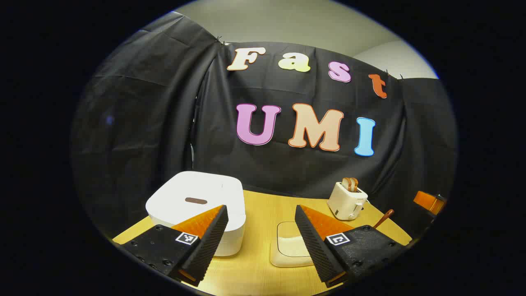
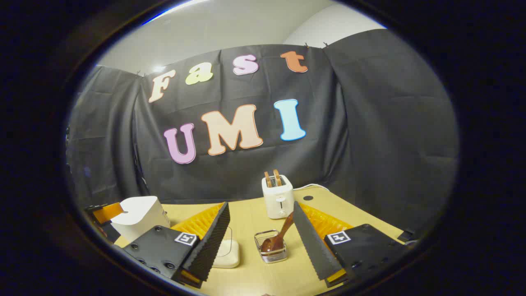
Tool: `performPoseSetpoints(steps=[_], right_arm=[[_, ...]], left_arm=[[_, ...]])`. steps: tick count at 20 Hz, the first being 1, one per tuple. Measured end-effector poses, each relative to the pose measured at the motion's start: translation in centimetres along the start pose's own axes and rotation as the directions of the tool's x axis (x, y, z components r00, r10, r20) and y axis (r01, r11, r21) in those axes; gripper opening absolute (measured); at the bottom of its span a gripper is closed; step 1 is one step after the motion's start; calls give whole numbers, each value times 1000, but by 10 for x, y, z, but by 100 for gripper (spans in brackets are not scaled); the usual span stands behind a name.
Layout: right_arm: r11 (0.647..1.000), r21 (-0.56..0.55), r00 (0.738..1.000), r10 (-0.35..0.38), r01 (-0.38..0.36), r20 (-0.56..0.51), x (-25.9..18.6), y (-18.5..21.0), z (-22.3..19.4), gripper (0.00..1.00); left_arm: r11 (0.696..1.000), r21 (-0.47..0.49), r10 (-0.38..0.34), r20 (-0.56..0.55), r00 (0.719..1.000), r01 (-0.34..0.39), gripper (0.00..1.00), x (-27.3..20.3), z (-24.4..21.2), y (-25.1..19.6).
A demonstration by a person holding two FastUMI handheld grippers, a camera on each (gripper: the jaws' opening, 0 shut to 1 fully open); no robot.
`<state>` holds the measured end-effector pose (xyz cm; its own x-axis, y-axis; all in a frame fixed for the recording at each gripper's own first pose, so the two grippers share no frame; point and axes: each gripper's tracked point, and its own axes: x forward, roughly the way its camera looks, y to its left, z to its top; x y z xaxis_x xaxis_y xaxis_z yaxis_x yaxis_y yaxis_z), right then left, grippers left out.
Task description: Close the left gripper, press the button to open the rice cooker; take a wooden spoon from the chopstick holder with the right hand, scoop a spoonful of rice and pour it into the rice cooker, then put the wooden spoon back into the chopstick holder.
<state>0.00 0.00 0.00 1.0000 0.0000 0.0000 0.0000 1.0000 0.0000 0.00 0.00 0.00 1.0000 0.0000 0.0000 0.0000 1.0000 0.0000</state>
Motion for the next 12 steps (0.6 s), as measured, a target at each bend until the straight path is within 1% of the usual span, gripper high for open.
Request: performPoseSetpoints(steps=[12], right_arm=[[1000, -14, 1000, 8, -8, -22, 12, 1, -6, 99]], left_arm=[[999, 7, 47, -23, 999, -47, 96, 2, -7, 18]])
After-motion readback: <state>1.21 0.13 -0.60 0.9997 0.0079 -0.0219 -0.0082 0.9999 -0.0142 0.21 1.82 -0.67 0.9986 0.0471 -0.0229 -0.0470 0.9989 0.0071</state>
